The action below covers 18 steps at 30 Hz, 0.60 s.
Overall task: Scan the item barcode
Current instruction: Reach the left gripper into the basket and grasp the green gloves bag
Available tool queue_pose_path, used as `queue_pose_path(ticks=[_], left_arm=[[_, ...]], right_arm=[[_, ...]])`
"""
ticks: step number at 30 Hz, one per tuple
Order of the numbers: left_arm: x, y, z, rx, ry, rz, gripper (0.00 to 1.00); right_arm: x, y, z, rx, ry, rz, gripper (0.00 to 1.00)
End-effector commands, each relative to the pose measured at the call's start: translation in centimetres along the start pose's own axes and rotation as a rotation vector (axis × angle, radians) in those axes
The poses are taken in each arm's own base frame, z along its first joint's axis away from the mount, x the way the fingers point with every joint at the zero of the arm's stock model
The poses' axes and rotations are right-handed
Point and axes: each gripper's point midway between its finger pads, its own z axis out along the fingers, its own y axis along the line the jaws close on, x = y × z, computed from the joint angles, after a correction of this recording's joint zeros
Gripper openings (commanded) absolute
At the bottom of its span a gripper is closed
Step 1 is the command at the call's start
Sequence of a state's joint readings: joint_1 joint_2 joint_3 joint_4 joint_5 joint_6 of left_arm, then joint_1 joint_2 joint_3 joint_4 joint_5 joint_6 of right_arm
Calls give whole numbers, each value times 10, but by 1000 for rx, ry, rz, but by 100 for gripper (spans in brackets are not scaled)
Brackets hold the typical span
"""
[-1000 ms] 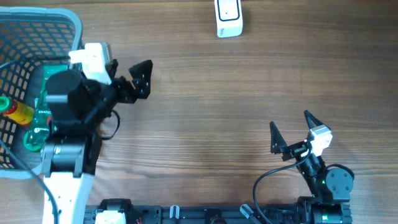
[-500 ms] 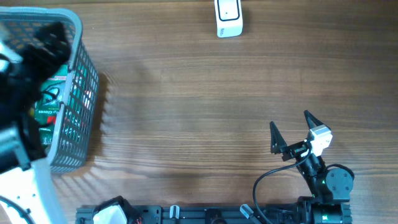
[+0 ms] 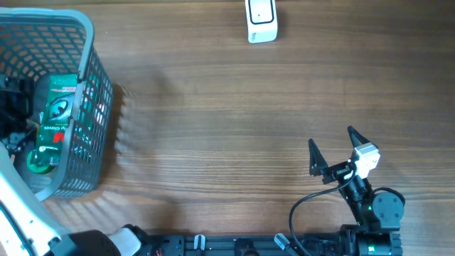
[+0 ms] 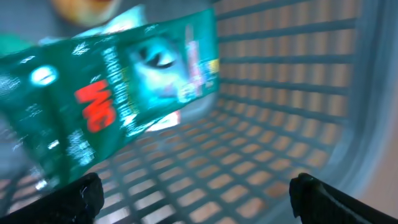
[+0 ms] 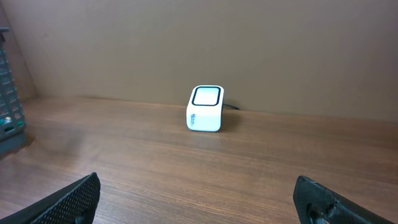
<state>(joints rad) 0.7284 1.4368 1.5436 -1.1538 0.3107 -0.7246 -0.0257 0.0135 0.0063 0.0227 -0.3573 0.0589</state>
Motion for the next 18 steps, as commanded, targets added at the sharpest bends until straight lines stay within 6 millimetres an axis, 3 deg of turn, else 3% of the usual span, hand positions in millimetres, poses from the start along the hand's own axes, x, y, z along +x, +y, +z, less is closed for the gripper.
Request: queue_pose_path(ticks=[1,6,9,18], left_arm=[[-5,31,10,-146,-24,-49,100],[4,58,22,-240,4,-67,100],[5,83,29,-341,-16,-71,100],[13,118,54,-422,-7,-81,100]], right_arm=[[-3,0,0,3,-13,-11,100],[-3,0,0,3,-13,-11,100],[-3,0,0,3,-13,-11,100],[-3,0,0,3,-13,-11,100]])
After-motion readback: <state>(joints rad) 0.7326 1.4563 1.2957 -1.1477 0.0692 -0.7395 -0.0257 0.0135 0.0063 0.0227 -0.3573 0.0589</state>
